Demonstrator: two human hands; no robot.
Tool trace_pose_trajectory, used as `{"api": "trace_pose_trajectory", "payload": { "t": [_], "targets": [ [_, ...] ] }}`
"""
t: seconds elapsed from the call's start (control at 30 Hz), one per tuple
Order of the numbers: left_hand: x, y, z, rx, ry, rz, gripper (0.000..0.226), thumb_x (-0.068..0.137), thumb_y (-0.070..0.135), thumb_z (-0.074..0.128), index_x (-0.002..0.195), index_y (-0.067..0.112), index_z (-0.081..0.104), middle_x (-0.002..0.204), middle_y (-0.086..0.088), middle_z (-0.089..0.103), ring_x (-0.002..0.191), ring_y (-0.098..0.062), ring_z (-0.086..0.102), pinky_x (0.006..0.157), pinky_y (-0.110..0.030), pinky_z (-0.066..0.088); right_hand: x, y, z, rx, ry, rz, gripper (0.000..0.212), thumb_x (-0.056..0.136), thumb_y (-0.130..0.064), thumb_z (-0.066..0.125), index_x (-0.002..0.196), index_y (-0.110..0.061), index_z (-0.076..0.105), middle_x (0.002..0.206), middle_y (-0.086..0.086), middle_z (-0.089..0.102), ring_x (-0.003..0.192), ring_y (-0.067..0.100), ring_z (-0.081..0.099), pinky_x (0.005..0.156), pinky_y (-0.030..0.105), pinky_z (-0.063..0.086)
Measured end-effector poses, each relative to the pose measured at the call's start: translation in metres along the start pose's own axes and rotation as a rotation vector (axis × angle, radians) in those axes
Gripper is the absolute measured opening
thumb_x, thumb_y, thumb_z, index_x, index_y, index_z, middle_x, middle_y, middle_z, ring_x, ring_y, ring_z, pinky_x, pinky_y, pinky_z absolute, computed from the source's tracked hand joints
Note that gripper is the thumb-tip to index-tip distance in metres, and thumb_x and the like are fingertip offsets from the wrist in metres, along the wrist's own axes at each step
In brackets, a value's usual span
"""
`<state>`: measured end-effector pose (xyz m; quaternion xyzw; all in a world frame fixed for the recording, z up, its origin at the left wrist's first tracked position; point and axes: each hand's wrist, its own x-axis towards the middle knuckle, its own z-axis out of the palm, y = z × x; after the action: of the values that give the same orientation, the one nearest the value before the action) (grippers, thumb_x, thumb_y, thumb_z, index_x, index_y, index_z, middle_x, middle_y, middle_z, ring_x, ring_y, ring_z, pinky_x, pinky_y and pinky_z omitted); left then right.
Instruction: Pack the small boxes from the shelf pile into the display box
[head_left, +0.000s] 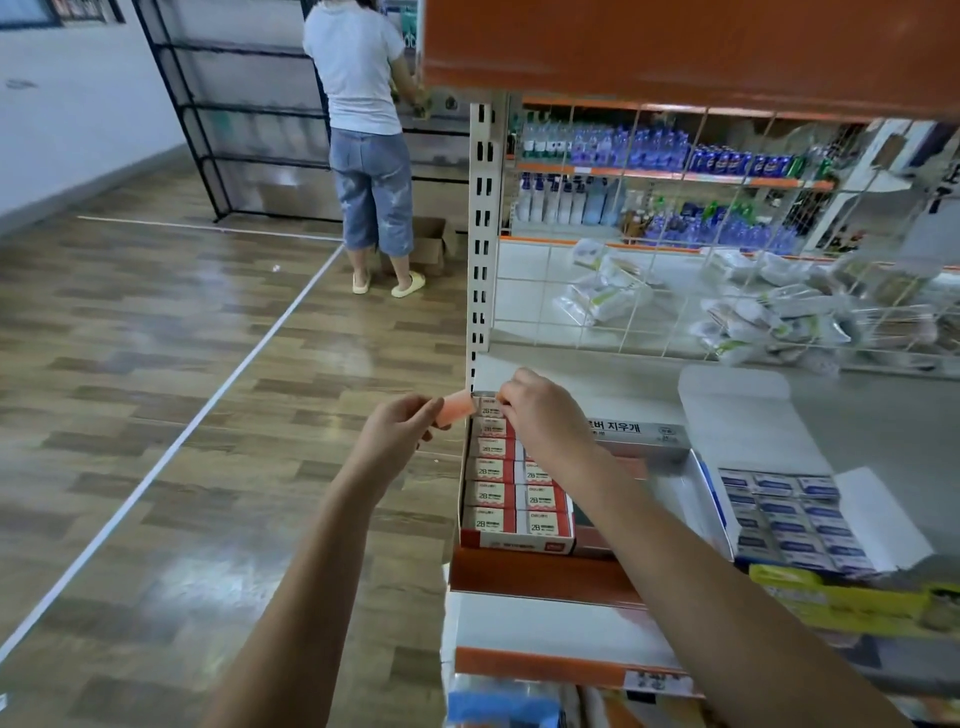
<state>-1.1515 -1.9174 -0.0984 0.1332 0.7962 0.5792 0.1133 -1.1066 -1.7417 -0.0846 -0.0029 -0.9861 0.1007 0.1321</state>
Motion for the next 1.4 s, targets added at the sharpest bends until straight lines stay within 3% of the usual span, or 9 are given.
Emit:
{"api": "trace_pose_trajectory", "payload": {
  "t": [0.3, 0.47, 0.63, 0.9, 1.1, 1.2, 1.27, 1.33, 1.4],
  "targets": [
    [-0.001, 0.001, 0.004, 0.019, -0.004, -0.021, 0.016, 0.095, 0.024, 0.051, 0.101, 0.017, 0.064, 0.076, 0.007, 0.066, 0.065, -0.007, 0.052, 0.059, -0.018, 0.040, -0.004, -0.002, 0.002, -0.060, -0.034, 0.009, 0.016, 0.095, -0.009, 0.048, 0.101, -0.005, 0.062, 0.094, 0.005, 0.053, 0.086, 0.018, 0.053, 0.076, 0.032, 0.051],
    [-0.002, 0.008, 0.005, 0.081, -0.024, 0.010, 0.018, 0.094, 0.027, 0.052, 0.104, 0.018, 0.064, 0.079, 0.007, 0.066, 0.069, -0.008, 0.055, 0.061, -0.017, 0.040, -0.005, 0.003, -0.008, 0.057, -0.049, 0.010, 0.022, 0.095, -0.016, 0.051, 0.109, -0.008, 0.066, 0.099, 0.005, 0.059, 0.090, 0.017, 0.056, 0.081, 0.028, 0.049],
    [0.001, 0.030, 0.011, 0.264, -0.170, 0.122, 0.018, 0.091, 0.030, 0.055, 0.105, 0.022, 0.063, 0.085, 0.011, 0.066, 0.073, 0.000, 0.059, 0.058, -0.011, 0.043, -0.020, 0.024, -0.045, 0.160, 0.044, 0.104, 0.025, 0.094, -0.021, 0.053, 0.115, -0.013, 0.064, 0.110, 0.002, 0.065, 0.095, 0.013, 0.059, 0.080, 0.019, 0.042],
    [0.000, 0.069, 0.064, 0.423, -0.396, 0.317, 0.009, 0.089, 0.034, 0.058, 0.097, 0.034, 0.063, 0.081, 0.021, 0.060, 0.072, 0.009, 0.056, 0.060, -0.010, 0.041, -0.079, 0.081, -0.088, 0.044, -0.039, 0.379, 0.028, 0.093, -0.024, 0.054, 0.117, -0.013, 0.063, 0.112, 0.006, 0.060, 0.099, 0.021, 0.056, 0.076, 0.026, 0.038],
    [-0.006, 0.083, 0.112, 0.516, -0.559, 0.364, 0.019, 0.090, 0.032, 0.058, 0.105, 0.024, 0.067, 0.087, 0.017, 0.062, 0.082, 0.001, 0.058, 0.066, -0.013, 0.041, -0.116, 0.097, -0.094, 0.021, -0.074, 0.568, 0.036, 0.091, -0.028, 0.057, 0.123, -0.011, 0.058, 0.116, 0.009, 0.058, 0.101, 0.024, 0.056, 0.080, 0.029, 0.041],
    [-0.010, 0.084, 0.134, 0.595, -0.595, 0.402, 0.019, 0.090, 0.033, 0.058, 0.102, 0.022, 0.069, 0.086, 0.012, 0.061, 0.076, 0.000, 0.054, 0.063, -0.013, 0.039, -0.128, 0.098, -0.097, 0.038, -0.101, 0.602, 0.017, 0.090, -0.026, 0.056, 0.089, -0.011, 0.065, 0.088, 0.010, 0.061, 0.086, 0.026, 0.057, 0.069, 0.031, 0.042],
    [-0.012, 0.084, 0.146, 0.643, -0.623, 0.422, 0.021, 0.090, 0.035, 0.057, 0.099, 0.020, 0.068, 0.081, 0.013, 0.056, 0.071, -0.001, 0.051, 0.058, -0.013, 0.033, -0.133, 0.098, -0.098, 0.049, -0.104, 0.614, 0.026, 0.089, -0.022, 0.056, 0.066, -0.010, 0.055, 0.067, 0.008, 0.054, 0.067, 0.024, 0.053, 0.056, 0.031, 0.036],
    [-0.015, 0.084, 0.156, 0.665, -0.655, 0.428, 0.023, 0.088, 0.042, 0.056, 0.094, 0.022, 0.066, 0.076, 0.017, 0.055, 0.069, 0.002, 0.050, 0.057, -0.012, 0.032, -0.137, 0.098, -0.098, 0.064, -0.105, 0.620, 0.036, 0.088, -0.020, 0.055, 0.057, -0.011, 0.040, 0.058, 0.007, 0.045, 0.056, 0.022, 0.043, 0.049, 0.031, 0.027],
    [-0.016, 0.082, 0.164, 0.669, -0.682, 0.418, 0.027, 0.086, 0.047, 0.055, 0.095, 0.024, 0.066, 0.081, 0.016, 0.061, 0.071, 0.002, 0.055, 0.061, -0.013, 0.038, -0.139, 0.099, -0.097, 0.070, -0.099, 0.622, 0.033, 0.088, -0.019, 0.054, 0.060, -0.009, 0.040, 0.060, 0.009, 0.047, 0.059, 0.023, 0.043, 0.051, 0.032, 0.027]
  ]
}}
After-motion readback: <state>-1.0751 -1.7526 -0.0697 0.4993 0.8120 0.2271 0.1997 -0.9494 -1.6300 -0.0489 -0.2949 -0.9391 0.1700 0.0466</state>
